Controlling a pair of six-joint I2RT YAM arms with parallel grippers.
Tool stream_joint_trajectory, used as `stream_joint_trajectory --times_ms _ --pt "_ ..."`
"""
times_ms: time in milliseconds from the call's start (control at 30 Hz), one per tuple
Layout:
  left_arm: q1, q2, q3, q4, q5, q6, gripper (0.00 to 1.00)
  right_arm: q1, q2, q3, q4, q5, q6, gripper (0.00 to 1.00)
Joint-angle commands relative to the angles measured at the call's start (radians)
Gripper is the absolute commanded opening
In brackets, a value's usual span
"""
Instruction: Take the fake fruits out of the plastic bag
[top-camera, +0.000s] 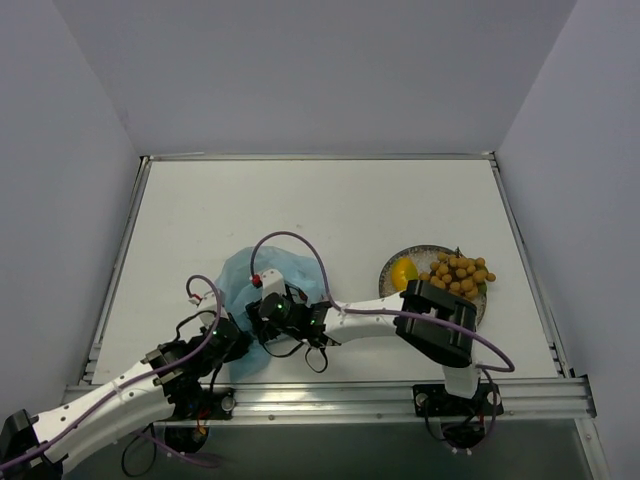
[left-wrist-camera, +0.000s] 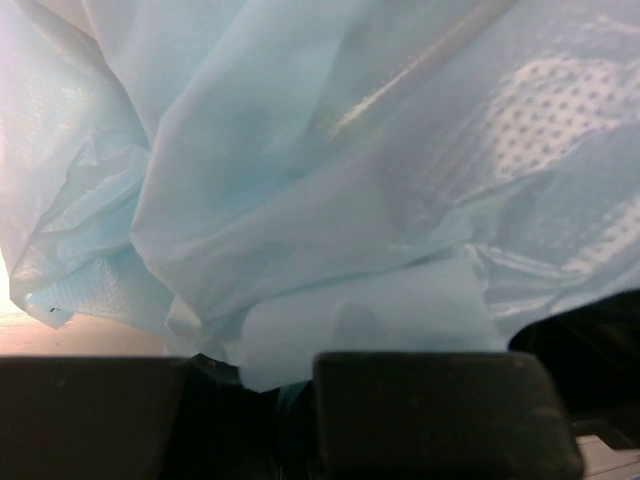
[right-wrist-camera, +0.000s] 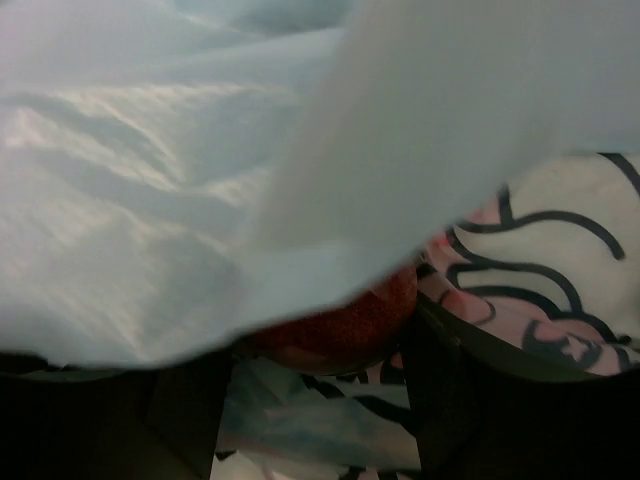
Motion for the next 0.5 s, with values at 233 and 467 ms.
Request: stream_joint_trajectory --times_ms 233,467 --pt "-0.005 -0.015 0.025 0.049 -0.034 0.015 0.02 0.011 -0.225 -0.076 0.077 0.044 -0.036 0.39" --pt "-0.004 -0.022 0.076 0.106 -0.07 0.072 0.02 0.007 -0.384 -0.136 0.05 -0.001 -0.037 0.38"
